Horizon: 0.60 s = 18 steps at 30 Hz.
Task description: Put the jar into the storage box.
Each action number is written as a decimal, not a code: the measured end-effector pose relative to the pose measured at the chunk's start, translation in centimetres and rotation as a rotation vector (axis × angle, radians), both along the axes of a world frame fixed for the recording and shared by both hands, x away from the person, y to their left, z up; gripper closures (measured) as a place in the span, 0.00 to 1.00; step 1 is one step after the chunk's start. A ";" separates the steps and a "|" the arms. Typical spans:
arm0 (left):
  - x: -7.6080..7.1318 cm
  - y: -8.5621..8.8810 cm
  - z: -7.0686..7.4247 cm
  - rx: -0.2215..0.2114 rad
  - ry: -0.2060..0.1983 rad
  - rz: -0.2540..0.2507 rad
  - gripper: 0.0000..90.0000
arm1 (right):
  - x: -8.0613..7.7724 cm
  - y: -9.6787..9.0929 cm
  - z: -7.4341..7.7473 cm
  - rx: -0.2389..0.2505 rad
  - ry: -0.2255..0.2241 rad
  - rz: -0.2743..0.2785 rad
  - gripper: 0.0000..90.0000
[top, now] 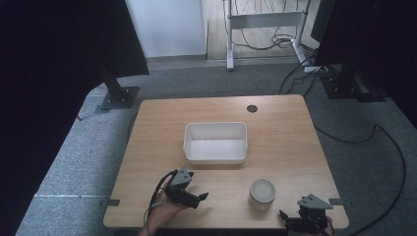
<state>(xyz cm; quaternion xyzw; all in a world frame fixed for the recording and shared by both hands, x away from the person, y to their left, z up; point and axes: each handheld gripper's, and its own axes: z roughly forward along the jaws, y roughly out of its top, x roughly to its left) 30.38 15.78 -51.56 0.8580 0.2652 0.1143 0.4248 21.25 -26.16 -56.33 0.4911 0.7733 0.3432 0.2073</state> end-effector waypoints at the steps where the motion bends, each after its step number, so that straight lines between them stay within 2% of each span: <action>1: 0.0 -0.3 0.0 0.001 -0.001 -0.005 0.04 | 0.0 0.0 0.0 0.000 0.000 0.000 0.03; 10: 0.1 -2.7 0.3 -0.018 -0.010 -0.058 0.04 | 0.0 0.0 0.0 0.000 0.000 0.001 0.03; 18: -0.2 -5.2 0.6 -0.018 -0.020 -0.110 0.03 | 0.0 0.0 0.0 0.001 0.001 0.000 0.03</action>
